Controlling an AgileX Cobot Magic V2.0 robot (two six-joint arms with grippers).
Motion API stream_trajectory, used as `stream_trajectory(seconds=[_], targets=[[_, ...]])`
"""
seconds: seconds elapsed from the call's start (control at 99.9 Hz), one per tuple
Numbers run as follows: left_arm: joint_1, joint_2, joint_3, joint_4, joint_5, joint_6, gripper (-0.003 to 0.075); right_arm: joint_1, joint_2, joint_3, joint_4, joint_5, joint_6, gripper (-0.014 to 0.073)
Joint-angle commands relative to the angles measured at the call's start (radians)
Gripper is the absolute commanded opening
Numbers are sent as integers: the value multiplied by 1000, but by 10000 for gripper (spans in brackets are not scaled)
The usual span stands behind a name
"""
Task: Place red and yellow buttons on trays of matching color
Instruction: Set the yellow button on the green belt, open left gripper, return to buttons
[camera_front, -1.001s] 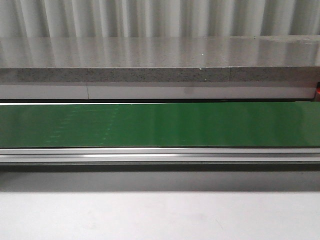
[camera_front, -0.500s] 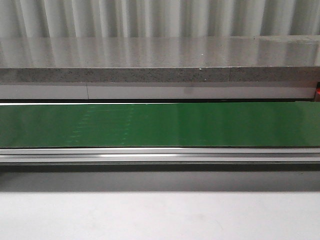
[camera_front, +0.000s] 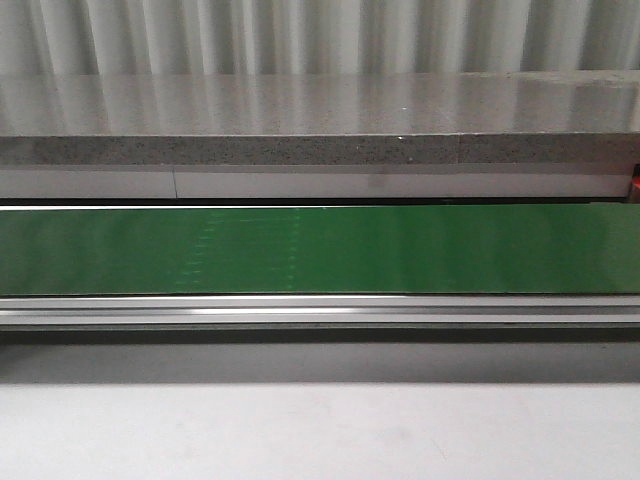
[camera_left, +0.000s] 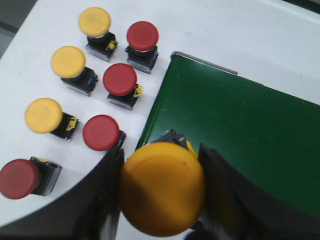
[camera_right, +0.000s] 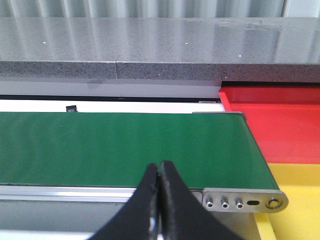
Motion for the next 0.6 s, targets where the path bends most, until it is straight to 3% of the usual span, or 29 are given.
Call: stream_trajectory(seconds=[0.0,0.23,0.59], targets=[[-37,38,-64,-3,-39,12,-20,1,-16,1,-6,-84,-6,-67],[-94,175,-111,-3,-41,14,-20,1,-16,1,-6,-84,-6,-67],[-94,282,-111,-3,-24,14,-11,1,-16,1,-6,-84,-6,-67]])
